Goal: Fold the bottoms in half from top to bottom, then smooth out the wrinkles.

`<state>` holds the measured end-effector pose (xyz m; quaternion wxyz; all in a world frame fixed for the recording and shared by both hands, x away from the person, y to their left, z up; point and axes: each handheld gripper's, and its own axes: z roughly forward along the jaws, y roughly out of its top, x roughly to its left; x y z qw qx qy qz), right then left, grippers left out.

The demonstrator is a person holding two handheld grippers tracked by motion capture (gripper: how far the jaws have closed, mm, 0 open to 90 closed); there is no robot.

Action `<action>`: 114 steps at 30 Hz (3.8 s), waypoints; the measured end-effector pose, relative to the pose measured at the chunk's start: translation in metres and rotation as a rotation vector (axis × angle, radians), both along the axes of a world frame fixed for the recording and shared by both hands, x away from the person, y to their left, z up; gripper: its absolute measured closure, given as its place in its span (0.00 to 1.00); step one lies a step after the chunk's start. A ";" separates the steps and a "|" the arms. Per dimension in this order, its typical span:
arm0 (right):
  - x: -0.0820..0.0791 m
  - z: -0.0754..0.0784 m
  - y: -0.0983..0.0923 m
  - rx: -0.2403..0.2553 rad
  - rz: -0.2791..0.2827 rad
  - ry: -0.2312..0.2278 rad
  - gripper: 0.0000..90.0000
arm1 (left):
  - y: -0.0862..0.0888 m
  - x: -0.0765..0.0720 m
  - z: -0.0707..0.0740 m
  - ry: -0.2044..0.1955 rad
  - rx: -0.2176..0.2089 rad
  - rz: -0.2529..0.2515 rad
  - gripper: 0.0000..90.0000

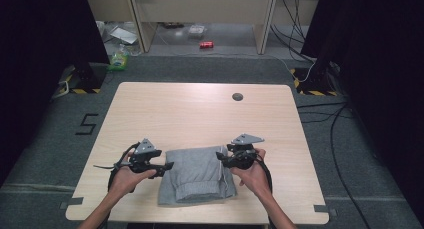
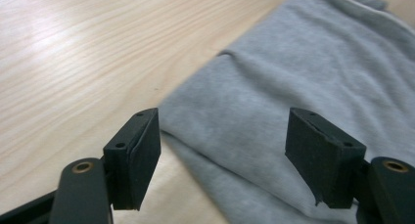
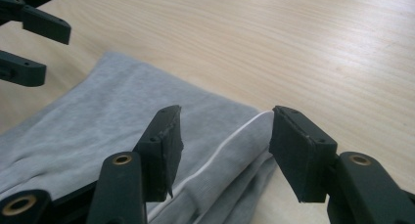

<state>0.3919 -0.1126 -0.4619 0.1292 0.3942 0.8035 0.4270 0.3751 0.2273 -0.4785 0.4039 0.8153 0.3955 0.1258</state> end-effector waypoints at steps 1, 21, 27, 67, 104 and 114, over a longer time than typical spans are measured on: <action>0.005 -0.002 0.000 -0.002 -0.006 0.004 0.50 | 0.000 0.003 -0.001 0.009 0.002 0.003 0.32; 0.034 -0.014 -0.013 0.035 -0.065 0.047 0.47 | 0.003 0.035 -0.016 0.069 0.006 0.038 0.32; 0.035 -0.012 -0.010 0.038 -0.058 0.041 0.47 | 0.005 0.037 -0.016 0.068 0.006 0.046 0.31; 0.041 -0.047 0.000 0.037 -0.056 0.135 0.79 | -0.009 0.037 -0.032 -0.006 0.072 -0.018 0.89; 0.127 -0.040 -0.017 0.093 -0.176 0.153 0.57 | -0.018 0.123 -0.030 0.051 0.044 0.118 0.74; 0.115 -0.027 -0.023 0.086 -0.185 0.120 0.53 | -0.014 0.117 -0.021 0.056 0.006 0.121 0.59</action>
